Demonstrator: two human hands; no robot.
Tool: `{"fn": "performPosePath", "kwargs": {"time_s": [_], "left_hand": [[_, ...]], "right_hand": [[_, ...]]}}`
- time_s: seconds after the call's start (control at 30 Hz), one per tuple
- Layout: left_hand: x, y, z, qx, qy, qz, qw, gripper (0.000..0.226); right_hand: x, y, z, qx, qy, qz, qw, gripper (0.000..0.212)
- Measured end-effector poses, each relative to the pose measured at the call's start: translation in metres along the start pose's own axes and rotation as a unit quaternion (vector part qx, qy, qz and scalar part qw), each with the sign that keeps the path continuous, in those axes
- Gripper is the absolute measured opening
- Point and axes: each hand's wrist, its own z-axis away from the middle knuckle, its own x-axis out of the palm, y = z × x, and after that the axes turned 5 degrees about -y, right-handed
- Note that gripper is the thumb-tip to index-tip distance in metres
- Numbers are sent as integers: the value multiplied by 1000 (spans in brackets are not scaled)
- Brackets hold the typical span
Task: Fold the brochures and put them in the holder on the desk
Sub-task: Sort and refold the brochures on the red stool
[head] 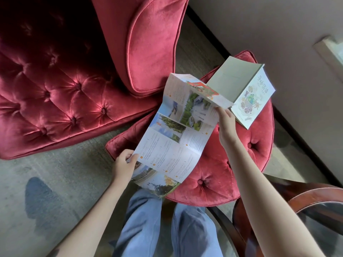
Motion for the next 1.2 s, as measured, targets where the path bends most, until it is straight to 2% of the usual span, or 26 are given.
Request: {"fn": "performPosePath", "kwargs": {"time_s": [0.07, 0.2, 0.23, 0.3, 0.43, 0.47, 0.53, 0.63, 0.77, 0.9, 0.97, 1.1, 1.2], "left_hand": [[3, 2, -1, -6, 10, 2, 1000, 6], [8, 8, -5, -13, 23, -10, 1000, 8], [9, 9, -6, -13, 25, -13, 1000, 9], [11, 11, -6, -12, 26, -18, 999, 10], [14, 12, -5, -4, 25, -32, 999, 9], [14, 12, -4, -2, 25, -34, 999, 8], [15, 11, -4, -1, 24, -35, 999, 6], [16, 7, -4, -5, 22, -38, 999, 9], [18, 5, -3, -11, 24, -31, 999, 10], [19, 5, -2, -13, 25, -26, 999, 8], [19, 5, -1, -17, 26, -24, 999, 9], [20, 9, 4, -15, 24, -22, 999, 10], [23, 14, 7, -13, 28, -28, 999, 10]], "right_hand": [[-5, 9, 10, -3, -19, -4, 1000, 13], [-11, 35, 27, 15, -9, 3, 1000, 41], [-11, 41, 31, 23, -9, 4, 1000, 39], [-9, 55, 36, 37, 4, 38, 999, 16], [-9, 78, 34, 64, 74, 119, 988, 8], [-9, 82, 31, 88, 100, 136, 982, 11], [-10, 91, 22, 142, 138, 174, 965, 37], [-13, 94, 14, 202, 150, 189, 949, 57], [-18, 96, 8, 277, 139, 117, 944, 61], [-22, 101, 9, 292, 109, 98, 945, 54], [-23, 100, 13, 292, 105, 79, 947, 44], [-28, 95, 21, 275, 57, -61, 958, 8], [-36, 95, 27, 297, -4, -165, 941, 13]]}}
